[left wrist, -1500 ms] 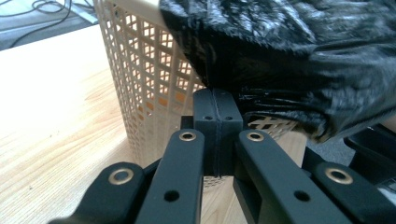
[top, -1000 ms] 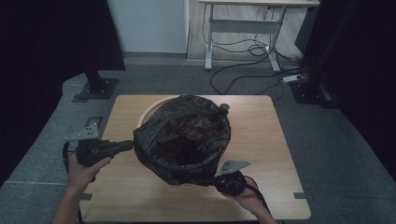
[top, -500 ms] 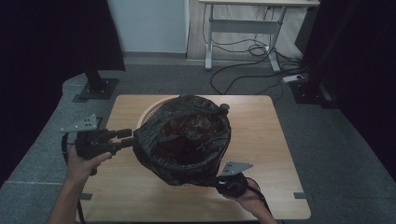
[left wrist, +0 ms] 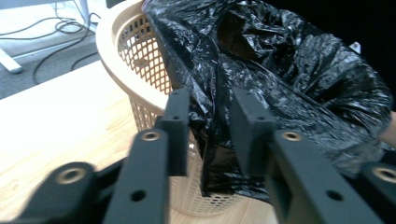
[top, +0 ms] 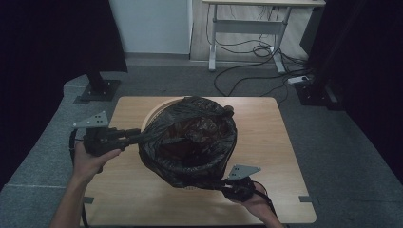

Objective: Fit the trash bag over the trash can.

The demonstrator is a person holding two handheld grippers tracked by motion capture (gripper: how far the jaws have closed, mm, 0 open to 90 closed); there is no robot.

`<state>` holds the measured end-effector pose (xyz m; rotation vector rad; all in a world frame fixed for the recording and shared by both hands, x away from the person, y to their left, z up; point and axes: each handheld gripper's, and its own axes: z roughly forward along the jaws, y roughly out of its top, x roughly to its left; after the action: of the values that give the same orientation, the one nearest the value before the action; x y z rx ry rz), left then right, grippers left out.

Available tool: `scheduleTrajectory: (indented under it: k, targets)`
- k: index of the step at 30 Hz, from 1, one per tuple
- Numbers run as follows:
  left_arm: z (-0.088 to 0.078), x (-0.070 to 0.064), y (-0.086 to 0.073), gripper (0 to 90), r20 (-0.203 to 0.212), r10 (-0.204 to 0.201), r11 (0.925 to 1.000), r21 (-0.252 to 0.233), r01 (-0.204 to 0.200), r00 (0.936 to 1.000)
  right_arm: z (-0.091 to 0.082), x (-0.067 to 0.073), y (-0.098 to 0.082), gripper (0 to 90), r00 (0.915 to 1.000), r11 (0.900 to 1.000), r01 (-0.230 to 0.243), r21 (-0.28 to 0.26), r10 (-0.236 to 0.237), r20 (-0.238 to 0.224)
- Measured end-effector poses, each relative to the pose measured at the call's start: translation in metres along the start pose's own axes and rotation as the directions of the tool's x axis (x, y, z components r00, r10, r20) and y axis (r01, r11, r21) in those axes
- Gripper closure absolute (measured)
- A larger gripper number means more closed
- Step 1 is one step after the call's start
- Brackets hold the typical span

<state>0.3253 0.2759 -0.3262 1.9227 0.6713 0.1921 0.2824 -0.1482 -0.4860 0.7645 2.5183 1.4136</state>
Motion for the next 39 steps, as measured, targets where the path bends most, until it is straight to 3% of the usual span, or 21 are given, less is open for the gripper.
scheduleTrajectory:
  k: [2,3,5,8,9,10,12,13,16,21,26,31,39]
  targets:
    - [-0.002,0.001,-0.001,81.2,0.016,-0.005,1.0000,-0.004,0.005,0.9999,-0.005,-0.001,0.000,69.5,1.0000,1.000,0.001,-0.018,-0.001,0.001]
    - [-0.002,0.001,-0.001,83.5,0.016,-0.005,1.0000,-0.004,0.005,0.9999,-0.005,-0.001,0.000,69.5,1.0000,1.000,0.001,-0.018,-0.001,0.001]
    - [-0.002,0.000,-0.002,86.6,0.022,-0.001,1.0000,-0.008,0.002,0.9998,-0.014,0.000,0.001,58.6,0.9998,0.999,0.020,-0.040,-0.020,0.000]
    - [-0.002,-0.001,-0.002,88.0,0.015,0.008,1.0000,-0.005,-0.008,0.9999,-0.023,-0.001,0.002,51.4,0.9998,0.998,0.018,-0.052,-0.018,0.008]
    - [-0.002,-0.001,-0.001,88.2,0.013,0.011,0.9999,-0.004,-0.011,0.9999,-0.036,-0.002,0.003,46.8,0.9993,0.998,0.020,-0.064,-0.018,0.031]
    - [-0.002,-0.001,-0.001,88.2,0.012,0.015,0.9999,-0.002,-0.015,0.9998,-0.036,-0.002,0.003,46.8,0.9993,0.998,0.020,-0.064,-0.018,0.031]
    - [-0.002,-0.002,-0.001,87.9,0.015,0.019,0.9998,-0.002,-0.019,0.9997,-0.053,-0.005,0.006,44.3,0.9989,0.996,0.019,-0.085,-0.015,0.044]
    - [-0.002,-0.004,-0.001,85.8,0.013,0.021,0.9998,-0.004,-0.021,0.9997,-0.071,-0.008,0.012,43.0,0.9977,0.994,0.017,-0.105,-0.010,0.068]
    - [-0.002,-0.005,0.000,69.9,0.017,0.020,0.9998,-0.010,-0.020,0.9997,-0.097,-0.012,0.024,42.4,0.9926,0.991,0.029,-0.127,-0.014,0.121]
    - [-0.003,-0.009,0.005,47.2,0.037,0.021,0.9996,-0.019,-0.021,0.9991,-0.128,-0.018,0.043,42.4,0.9839,0.986,0.034,-0.162,-0.005,0.179]
    - [-0.001,-0.017,0.006,39.8,0.003,0.035,0.9993,0.011,-0.036,0.9994,-0.137,-0.023,0.051,42.9,0.9796,0.983,0.027,-0.180,0.010,0.201]
    - [0.006,-0.022,0.004,41.2,-0.056,0.047,0.9982,0.039,-0.045,0.9973,-0.139,-0.028,0.062,43.3,0.9764,0.978,0.022,-0.208,0.024,0.214]
    - [0.002,-0.017,0.001,55.0,-0.043,0.029,0.9993,0.024,-0.028,0.9987,-0.132,-0.036,0.095,43.7,0.9746,0.972,0.045,-0.232,0.009,0.224]
